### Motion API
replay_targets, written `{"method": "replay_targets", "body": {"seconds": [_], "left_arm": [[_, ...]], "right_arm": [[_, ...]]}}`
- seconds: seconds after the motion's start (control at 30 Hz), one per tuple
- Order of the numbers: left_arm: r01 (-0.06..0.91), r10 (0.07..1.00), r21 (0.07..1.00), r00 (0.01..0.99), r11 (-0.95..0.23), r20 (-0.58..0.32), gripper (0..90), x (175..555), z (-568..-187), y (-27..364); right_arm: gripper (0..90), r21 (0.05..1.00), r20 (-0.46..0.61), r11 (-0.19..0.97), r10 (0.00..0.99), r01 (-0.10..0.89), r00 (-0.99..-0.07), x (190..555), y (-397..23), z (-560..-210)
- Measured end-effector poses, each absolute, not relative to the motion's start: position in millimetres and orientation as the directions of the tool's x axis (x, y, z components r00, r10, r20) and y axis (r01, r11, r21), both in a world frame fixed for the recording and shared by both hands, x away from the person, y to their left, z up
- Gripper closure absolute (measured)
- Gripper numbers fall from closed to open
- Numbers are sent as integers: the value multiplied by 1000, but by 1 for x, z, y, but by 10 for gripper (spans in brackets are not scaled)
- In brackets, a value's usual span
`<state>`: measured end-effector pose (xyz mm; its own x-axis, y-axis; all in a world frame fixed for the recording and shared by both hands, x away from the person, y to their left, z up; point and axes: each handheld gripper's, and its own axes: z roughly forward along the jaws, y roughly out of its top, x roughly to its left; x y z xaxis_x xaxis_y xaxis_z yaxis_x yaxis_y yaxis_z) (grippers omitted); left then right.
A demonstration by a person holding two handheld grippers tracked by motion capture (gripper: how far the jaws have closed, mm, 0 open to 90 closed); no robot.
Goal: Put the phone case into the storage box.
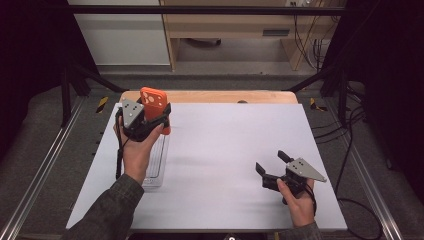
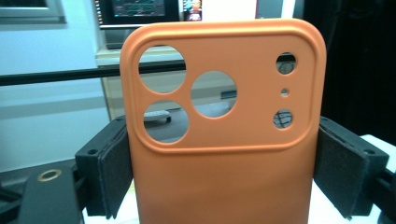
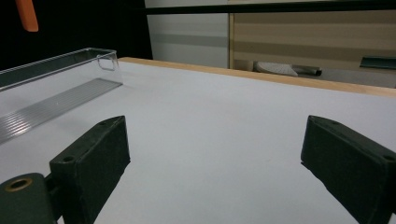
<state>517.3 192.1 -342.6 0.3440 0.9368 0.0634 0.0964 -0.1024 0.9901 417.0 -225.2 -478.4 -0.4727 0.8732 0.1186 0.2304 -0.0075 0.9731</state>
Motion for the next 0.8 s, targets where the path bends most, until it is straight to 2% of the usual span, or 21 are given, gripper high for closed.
{"method": "replay_targets", "body": {"seconds": [0.37,0.57,0.8], "left_arm": [[77,958,990,271,-115,90,153,535,-332,202],[90,968,993,242,-81,57,154,544,-333,206],[106,974,990,218,-93,68,154,553,-340,208]], "right_arm": [[77,974,116,-7,874,227,-471,417,-225,-479],[77,975,112,-2,870,224,-480,416,-223,-480],[76,974,114,-3,869,225,-482,416,-223,-480]]}}
